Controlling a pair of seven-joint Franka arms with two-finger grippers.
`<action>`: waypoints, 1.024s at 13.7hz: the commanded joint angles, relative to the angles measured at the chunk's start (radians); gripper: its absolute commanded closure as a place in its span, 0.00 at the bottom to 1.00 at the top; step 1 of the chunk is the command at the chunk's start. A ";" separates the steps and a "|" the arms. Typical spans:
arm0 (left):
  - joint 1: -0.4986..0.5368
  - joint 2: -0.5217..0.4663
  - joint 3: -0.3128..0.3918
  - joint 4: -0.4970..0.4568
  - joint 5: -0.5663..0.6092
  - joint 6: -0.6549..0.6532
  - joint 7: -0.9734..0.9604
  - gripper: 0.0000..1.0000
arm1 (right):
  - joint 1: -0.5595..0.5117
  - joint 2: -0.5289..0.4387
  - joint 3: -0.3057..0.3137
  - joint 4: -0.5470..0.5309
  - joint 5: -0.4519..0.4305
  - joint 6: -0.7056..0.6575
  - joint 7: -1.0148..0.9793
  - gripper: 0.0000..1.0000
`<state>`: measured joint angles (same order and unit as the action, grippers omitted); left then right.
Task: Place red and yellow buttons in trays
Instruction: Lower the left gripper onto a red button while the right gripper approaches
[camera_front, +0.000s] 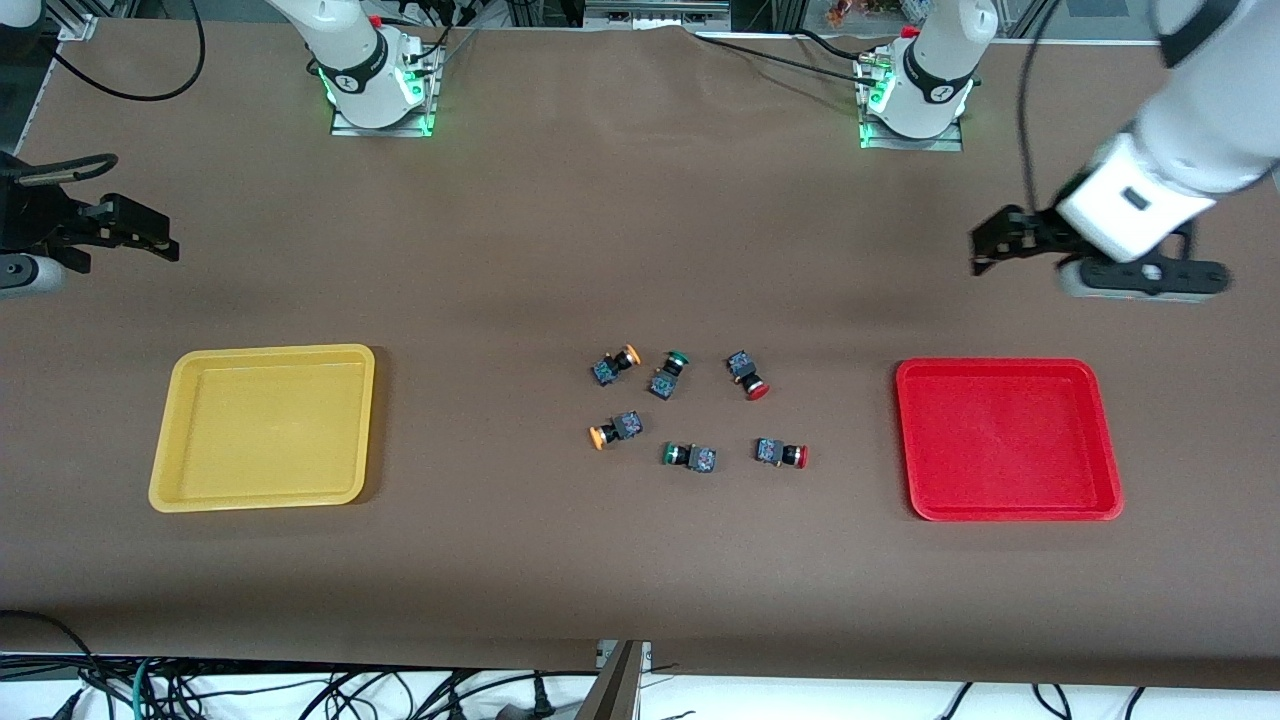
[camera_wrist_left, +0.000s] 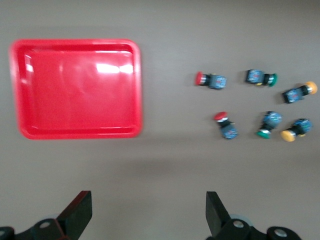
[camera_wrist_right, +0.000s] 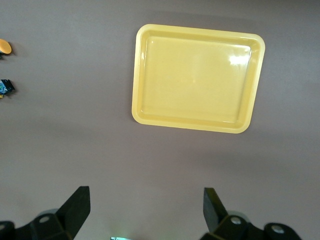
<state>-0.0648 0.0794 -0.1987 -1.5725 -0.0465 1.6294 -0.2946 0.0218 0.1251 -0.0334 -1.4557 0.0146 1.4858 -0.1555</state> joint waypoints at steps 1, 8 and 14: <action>-0.003 0.048 -0.134 0.022 0.049 0.027 -0.232 0.00 | -0.005 0.013 0.006 0.021 -0.011 -0.001 -0.003 0.00; -0.150 0.184 -0.212 0.022 0.143 0.113 -0.927 0.00 | -0.003 0.071 0.006 0.020 -0.016 0.017 -0.003 0.00; -0.179 0.331 -0.206 0.002 0.243 0.214 -1.121 0.00 | -0.002 0.169 0.006 0.020 -0.013 0.063 0.011 0.00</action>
<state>-0.2418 0.3585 -0.4072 -1.5770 0.1615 1.7983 -1.3604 0.0219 0.2668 -0.0332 -1.4537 0.0104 1.5385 -0.1554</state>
